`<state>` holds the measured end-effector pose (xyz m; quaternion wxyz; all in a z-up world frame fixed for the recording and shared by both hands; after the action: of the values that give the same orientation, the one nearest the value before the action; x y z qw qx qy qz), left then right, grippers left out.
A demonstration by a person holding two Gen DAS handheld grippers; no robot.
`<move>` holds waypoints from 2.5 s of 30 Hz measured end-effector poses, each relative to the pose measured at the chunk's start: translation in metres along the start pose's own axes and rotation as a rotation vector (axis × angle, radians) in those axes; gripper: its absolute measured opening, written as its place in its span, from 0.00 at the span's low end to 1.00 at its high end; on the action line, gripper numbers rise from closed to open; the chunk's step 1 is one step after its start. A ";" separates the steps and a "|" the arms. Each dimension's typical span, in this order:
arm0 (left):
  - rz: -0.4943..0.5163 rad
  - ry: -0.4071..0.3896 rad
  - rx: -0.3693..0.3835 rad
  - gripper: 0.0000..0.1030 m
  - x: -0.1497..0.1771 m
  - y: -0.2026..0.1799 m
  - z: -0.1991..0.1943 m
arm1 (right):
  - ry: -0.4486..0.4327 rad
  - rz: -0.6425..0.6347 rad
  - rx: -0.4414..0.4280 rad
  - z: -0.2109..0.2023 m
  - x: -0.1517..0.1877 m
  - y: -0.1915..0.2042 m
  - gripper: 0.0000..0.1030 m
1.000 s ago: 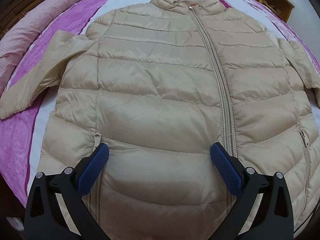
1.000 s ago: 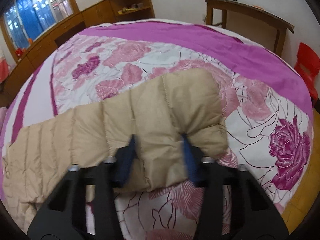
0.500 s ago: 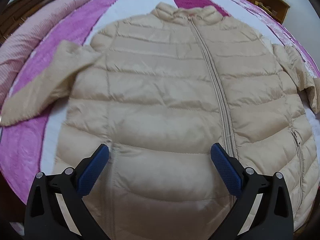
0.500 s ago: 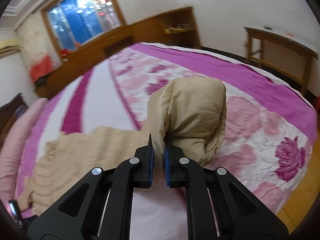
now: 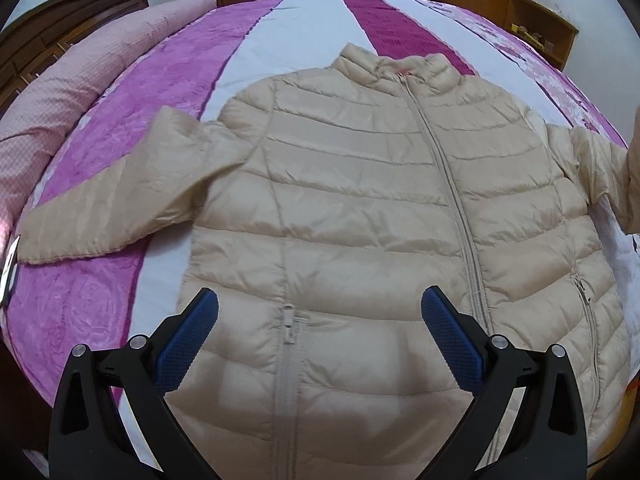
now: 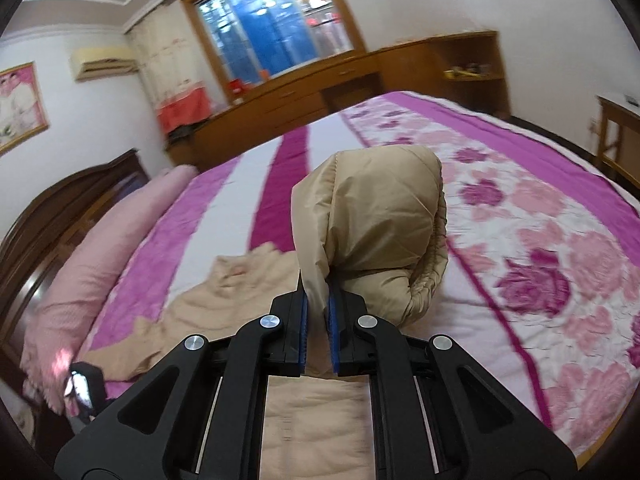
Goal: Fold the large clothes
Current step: 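Fold the held sleeve across the jacket body and open the right gripper, then grasp the cuff of the other sleeve with the left gripper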
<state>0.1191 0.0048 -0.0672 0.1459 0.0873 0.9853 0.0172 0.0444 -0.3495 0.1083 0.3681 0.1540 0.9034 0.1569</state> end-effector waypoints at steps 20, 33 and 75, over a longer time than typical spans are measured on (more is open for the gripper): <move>-0.077 -0.020 0.013 0.95 0.000 0.065 -0.001 | 0.306 -0.190 -0.084 0.172 0.061 0.144 0.09; -0.107 -0.015 0.017 0.95 0.000 0.085 0.006 | 0.422 -0.206 -0.088 0.250 0.096 0.168 0.38; 0.320 -0.134 0.081 0.47 -0.096 -0.123 0.034 | 0.324 -0.005 0.147 0.154 0.074 -0.021 0.63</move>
<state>0.1985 -0.1333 -0.0802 0.2028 0.2495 0.9469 -0.0052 0.1002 -0.3127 -0.0499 0.2059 0.1511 0.9603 0.1123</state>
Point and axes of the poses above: each gripper's, at about its wrist camera, not at the fingertips, and z roughly the way its jaws point, y to its left, x to its underside, the point moved 7 cm from there along z, roughly the way its jaws point, and after that the axes turned 15 degrees about y, right-handed, at the moved point
